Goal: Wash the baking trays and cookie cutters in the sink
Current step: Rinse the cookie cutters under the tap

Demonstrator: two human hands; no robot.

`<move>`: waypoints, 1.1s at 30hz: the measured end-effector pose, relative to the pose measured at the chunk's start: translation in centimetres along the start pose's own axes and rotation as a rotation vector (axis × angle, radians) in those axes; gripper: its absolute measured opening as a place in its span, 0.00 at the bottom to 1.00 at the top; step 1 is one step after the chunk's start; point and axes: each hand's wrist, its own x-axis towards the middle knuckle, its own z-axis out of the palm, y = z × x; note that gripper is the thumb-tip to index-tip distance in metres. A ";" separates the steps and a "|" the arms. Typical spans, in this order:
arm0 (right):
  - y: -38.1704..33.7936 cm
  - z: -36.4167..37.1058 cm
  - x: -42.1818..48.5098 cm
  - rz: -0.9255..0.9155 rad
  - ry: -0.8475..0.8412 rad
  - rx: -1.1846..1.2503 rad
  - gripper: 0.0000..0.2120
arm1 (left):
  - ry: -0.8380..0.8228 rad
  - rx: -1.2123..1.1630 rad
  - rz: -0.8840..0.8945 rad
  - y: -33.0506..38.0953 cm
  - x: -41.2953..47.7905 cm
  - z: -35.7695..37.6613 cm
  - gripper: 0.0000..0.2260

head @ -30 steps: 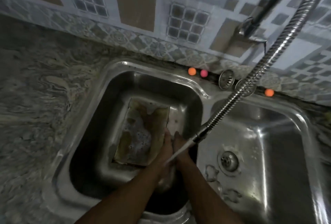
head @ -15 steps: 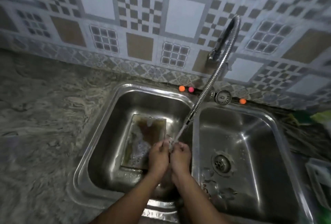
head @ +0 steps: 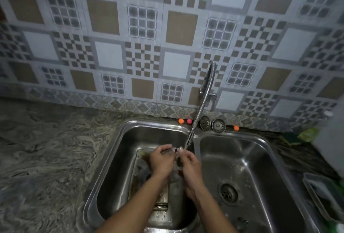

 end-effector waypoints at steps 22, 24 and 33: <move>-0.4 0.6 2.1 0.115 0.000 0.391 0.16 | -0.347 -0.179 -0.036 1.1 0.7 1.1 0.07; -0.3 0.9 2.6 0.037 0.078 0.275 0.21 | -0.312 -0.166 -0.066 1.1 0.8 1.1 0.10; 1.6 0.3 3.2 -0.264 0.065 -0.301 0.21 | -0.234 -0.119 -0.167 0.9 2.0 1.0 0.19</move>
